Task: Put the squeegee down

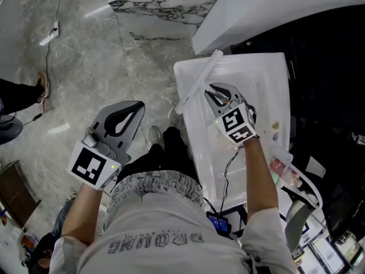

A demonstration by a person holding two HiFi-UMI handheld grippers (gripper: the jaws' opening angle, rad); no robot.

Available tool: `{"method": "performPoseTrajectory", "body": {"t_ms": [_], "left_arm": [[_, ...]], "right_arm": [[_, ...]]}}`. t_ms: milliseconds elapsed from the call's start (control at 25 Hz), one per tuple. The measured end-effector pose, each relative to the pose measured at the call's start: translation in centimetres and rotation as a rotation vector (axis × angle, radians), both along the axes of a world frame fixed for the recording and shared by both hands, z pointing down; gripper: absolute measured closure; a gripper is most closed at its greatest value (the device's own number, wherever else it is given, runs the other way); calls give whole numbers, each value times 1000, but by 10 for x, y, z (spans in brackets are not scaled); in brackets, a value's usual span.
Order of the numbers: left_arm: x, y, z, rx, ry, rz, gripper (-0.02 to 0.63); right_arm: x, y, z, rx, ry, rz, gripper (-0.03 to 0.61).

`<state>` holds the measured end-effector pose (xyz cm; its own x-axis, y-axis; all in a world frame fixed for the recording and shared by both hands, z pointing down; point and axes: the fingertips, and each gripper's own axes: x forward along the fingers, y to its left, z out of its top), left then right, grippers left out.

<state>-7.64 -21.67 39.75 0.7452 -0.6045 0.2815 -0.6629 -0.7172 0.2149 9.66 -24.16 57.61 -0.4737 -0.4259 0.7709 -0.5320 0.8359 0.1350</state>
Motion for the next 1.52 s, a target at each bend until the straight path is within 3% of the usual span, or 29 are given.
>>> {"method": "performPoseTrajectory", "body": {"t_ms": [760,1520], "left_arm": [[7,3,17,-29,-22,7,594],[13,2,27,-45,-23,14,594]], "right_arm": [[-4,-4,26,7,63,-85,485],[-5,-6,33,-5,29,-69,485]]}}
